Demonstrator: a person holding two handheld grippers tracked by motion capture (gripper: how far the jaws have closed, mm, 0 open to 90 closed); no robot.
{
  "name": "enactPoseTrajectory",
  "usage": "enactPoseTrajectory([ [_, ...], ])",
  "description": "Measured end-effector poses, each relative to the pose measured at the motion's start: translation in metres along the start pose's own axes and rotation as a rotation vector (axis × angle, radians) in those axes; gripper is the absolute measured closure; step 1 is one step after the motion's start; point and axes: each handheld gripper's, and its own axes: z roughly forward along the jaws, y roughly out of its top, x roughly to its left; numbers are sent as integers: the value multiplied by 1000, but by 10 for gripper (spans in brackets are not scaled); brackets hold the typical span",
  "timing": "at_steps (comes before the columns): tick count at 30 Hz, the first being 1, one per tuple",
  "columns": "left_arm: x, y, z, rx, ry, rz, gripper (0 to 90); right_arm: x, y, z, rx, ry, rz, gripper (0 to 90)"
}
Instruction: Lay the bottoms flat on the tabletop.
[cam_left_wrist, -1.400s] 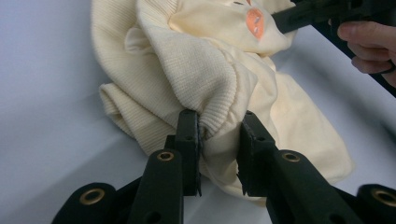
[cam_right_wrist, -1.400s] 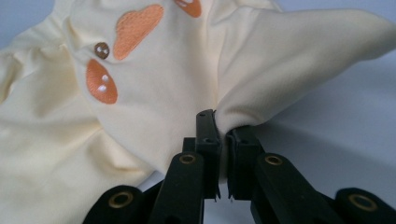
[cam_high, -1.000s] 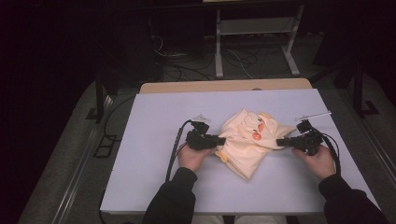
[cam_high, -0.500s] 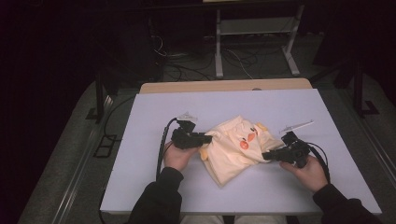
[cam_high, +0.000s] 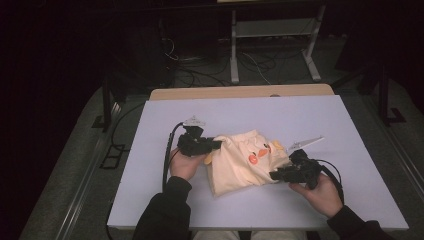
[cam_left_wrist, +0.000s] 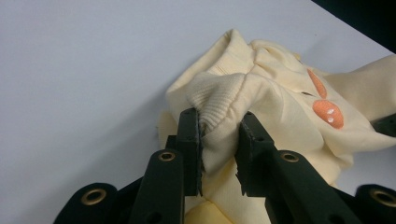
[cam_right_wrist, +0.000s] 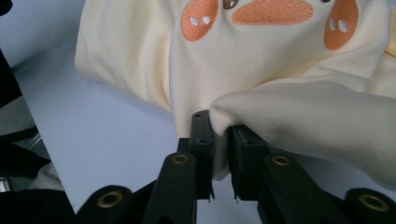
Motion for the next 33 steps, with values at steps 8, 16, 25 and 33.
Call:
enactPoseTrajectory([
  [8,2,-3,-5,-14,18,-11,695,1,-7,-17,11,96,-15,524],
  [16,9,-2,-29,-105,-8,-125,585,4,-3,-41,-24,164,-17,470],
  [25,14,-13,-45,-145,44,-181,347,-3,25,-65,-87,152,-45,324],
  [33,13,-37,-37,-149,-11,-285,292,-34,48,-49,-74,85,-36,207],
])
